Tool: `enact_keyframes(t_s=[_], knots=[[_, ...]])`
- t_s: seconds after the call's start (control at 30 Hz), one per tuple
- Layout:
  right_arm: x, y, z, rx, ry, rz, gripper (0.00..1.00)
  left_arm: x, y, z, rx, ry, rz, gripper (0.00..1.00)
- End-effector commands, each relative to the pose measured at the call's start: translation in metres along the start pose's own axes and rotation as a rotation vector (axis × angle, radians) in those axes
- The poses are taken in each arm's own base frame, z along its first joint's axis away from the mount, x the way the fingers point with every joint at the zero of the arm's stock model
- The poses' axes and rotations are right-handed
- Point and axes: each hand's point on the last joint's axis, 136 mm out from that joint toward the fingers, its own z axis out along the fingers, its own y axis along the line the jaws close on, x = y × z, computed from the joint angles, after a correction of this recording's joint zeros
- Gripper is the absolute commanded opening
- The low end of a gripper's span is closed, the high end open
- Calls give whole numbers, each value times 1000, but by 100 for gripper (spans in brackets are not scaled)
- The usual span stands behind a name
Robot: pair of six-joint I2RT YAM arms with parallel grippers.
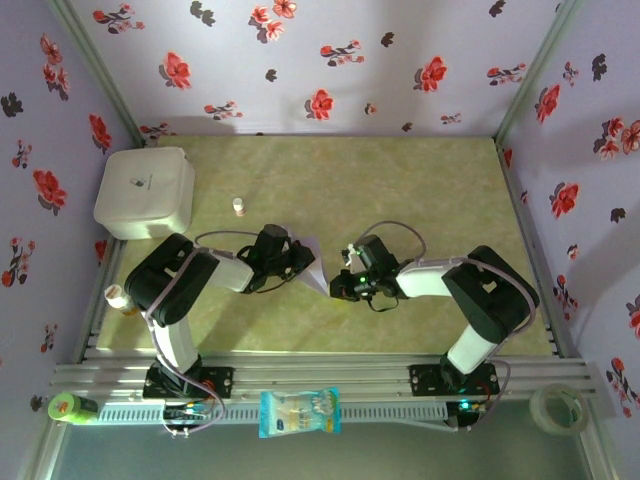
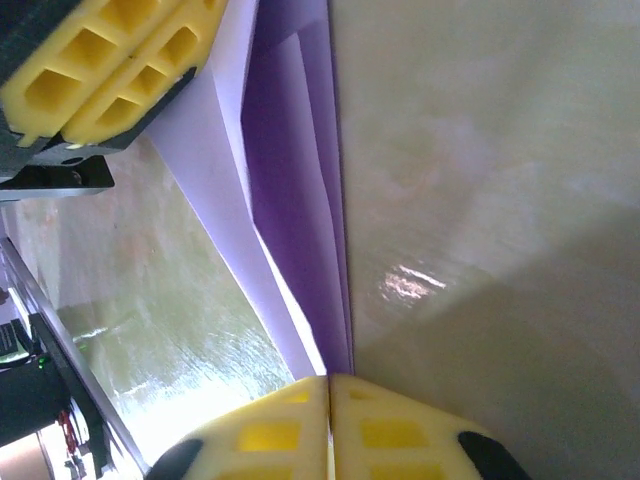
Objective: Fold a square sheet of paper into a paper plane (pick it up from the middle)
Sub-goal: Fourth fold the wing at the center of the table.
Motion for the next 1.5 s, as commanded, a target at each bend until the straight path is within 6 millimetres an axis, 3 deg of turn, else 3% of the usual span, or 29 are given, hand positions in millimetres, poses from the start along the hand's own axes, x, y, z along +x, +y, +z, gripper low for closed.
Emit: enact_keyframes(t_s=[0.0,0.13,0.33,0.5,0.6,0.9,1.27,1.47], knots=[[30,-26,0,82,96,63,6,3,26,3,-70,5,-21,8],[23,-17,-6,61,65,65,14,3,26,2,-69,3,-22,8],[-8,14,-32,20,-57,22,25,3,26,2,-69,4,-21,8],[-17,43,-28,-68,-30,-19,9,4,28,2,-72,5,-22,8],[-17,51,-17,-74,6,-40,5,4,28,2,-71,5,-23,8],[-20,45,14,27,39,-61,4,4,27,3,-67,5,-23,8],[-22,20,18,67,19,-9,4,4,28,3,-69,7,-25,8],[-20,17,17,38,20,14,4,4,28,4,-71,8,-25,8]])
